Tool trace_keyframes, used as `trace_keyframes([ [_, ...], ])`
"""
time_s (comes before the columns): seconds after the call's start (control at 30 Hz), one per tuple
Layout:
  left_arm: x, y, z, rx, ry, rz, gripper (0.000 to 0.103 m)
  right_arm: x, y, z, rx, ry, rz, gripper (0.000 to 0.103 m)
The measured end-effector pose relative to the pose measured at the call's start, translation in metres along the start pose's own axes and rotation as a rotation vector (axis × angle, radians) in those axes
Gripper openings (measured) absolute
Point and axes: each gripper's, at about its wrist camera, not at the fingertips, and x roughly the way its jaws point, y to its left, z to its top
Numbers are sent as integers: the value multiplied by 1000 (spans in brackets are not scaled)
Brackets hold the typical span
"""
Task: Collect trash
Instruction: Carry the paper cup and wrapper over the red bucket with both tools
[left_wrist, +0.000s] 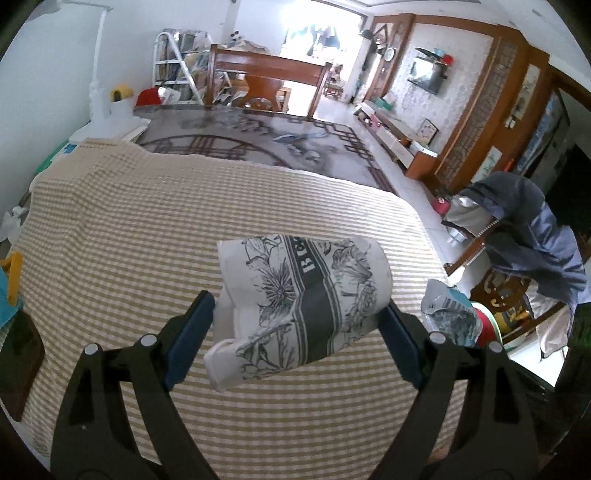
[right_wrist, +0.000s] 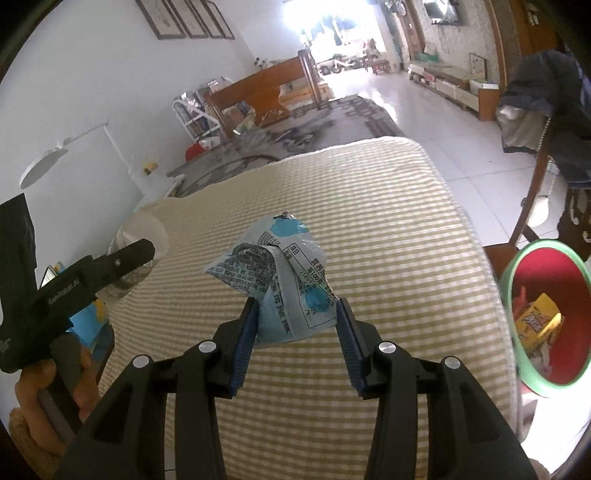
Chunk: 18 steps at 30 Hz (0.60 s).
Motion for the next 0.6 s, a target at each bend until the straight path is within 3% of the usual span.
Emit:
trace_keyframes([
  [0.6,2,-52,-11,104,31,-82,84,-42,-47,1,81,-92,-128,43],
])
